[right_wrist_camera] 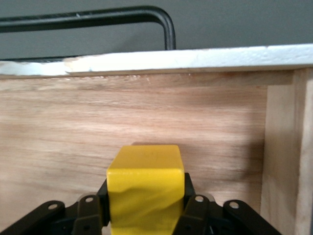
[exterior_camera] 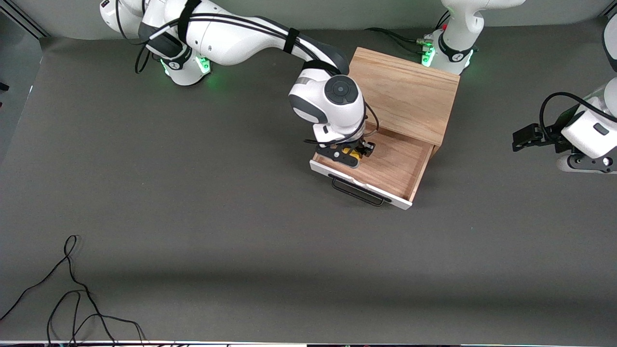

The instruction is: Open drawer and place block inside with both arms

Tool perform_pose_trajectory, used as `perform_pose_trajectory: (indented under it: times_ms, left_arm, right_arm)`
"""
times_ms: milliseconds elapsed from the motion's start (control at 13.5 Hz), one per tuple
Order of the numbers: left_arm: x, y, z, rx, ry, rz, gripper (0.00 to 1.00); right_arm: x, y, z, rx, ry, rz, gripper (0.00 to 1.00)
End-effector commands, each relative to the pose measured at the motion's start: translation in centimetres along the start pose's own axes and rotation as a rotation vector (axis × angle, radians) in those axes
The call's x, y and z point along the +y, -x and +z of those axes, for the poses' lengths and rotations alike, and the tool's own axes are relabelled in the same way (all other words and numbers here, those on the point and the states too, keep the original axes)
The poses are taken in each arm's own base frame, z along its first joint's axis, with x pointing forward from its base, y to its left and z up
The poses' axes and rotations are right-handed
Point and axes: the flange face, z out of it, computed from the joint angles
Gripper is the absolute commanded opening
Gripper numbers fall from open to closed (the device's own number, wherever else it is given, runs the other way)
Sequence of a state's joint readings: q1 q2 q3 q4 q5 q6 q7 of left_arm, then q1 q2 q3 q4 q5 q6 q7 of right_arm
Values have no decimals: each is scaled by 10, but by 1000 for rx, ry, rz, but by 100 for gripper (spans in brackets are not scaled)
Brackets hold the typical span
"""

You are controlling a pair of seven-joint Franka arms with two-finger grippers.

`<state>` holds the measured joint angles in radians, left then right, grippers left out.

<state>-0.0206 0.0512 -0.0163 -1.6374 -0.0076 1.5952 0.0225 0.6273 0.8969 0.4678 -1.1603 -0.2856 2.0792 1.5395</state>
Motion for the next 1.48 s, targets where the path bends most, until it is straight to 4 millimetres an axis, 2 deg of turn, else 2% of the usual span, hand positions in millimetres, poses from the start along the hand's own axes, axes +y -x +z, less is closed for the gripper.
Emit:
perform_pose_trajectory:
  times_ms: [0,369,443,517,665,739,887,1182,1404]
  left_arm:
    - [1,2,-5,-8,-14,21,100]
    - [2,1,-3,-11,-14,19,100]
    - [2,1,-3,-11,-14,19,100]
    - [3,1,-3,-11,-14,21,100]
    - [3,1,-3,-11,-14,21,100]
    - [2,1,-3,-11,-14,21,100]
    - [3,1,-3,-11,-14,21,100]
    - [3,1,-3,-11,-14,22,100]
    - [2,1,-3,-11,-14,22,100]
  right_arm:
    - [-7,-1,-4,25,-18,29,100]
    - [-10,-5,-24,35,-40,29,100]
    - [-10,-9,-38,44,-52,33,100]
    - [-10,-15,-67,59,-71,37,100]
    - [6,-50,-120,82,-46,82,100]
    - [18,-69,-157,99,-53,109,100]
    - [43,-108,-207,133,-47,102,100]
    - [106,-180,-255,112,-4,-52,100]
    - [166,-231,-289,114,35,-120,100]
